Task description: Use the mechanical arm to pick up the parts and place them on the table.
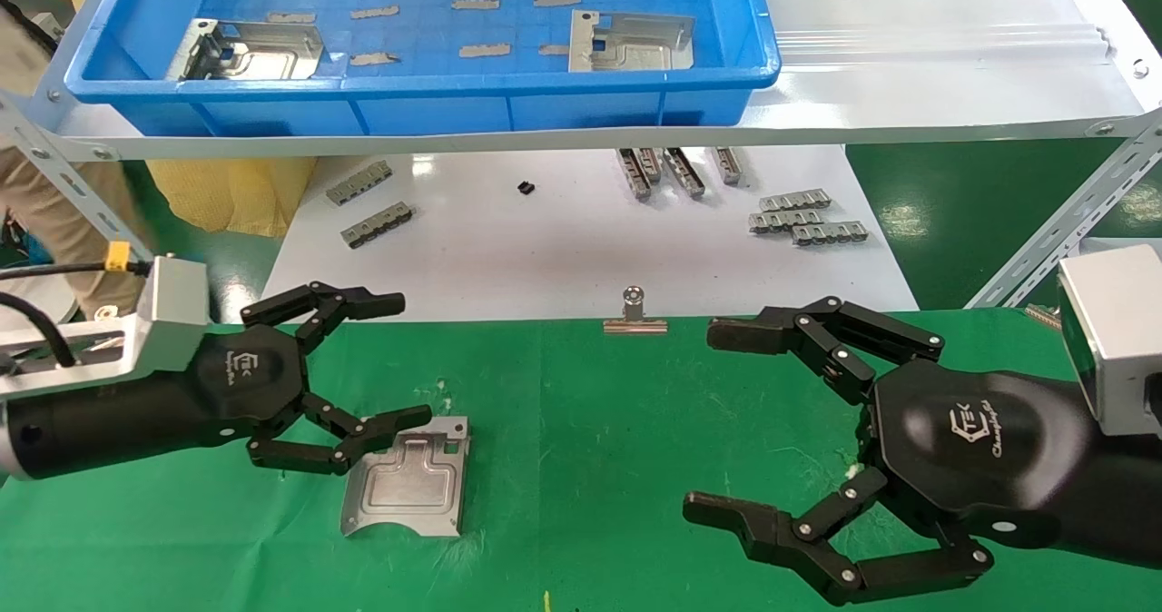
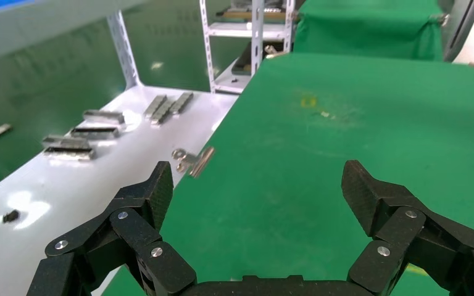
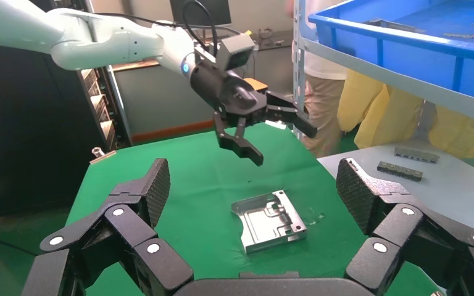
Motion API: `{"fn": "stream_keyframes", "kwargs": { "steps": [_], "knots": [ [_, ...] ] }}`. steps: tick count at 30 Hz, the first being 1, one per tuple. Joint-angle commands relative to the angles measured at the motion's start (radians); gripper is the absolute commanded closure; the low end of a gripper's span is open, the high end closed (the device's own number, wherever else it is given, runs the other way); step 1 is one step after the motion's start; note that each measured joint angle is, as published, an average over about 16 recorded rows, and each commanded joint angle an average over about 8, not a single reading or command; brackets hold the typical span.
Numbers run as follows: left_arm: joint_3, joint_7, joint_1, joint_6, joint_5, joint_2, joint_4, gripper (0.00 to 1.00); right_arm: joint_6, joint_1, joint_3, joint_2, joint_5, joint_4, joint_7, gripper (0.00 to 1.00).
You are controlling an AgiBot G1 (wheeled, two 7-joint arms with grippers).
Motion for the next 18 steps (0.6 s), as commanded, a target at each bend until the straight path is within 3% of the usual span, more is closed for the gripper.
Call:
{"fn": "stream_keyframes", "kwargs": {
  "steps": [1,18],
  "knots": [
    [-0.016,-0.028,0.018,-0.003,-0.011,-0.012,-0.044,0.0,0.0,0.0,0.0,0.0,0.0,0.0,0.0,0.0],
    [-0.147,-0.268,0.169,-0.03,-0.1,-0.11,-0.411,0.0,0.0,0.0,0.0,0.0,0.0,0.0,0.0,0.0]
  ]
}}
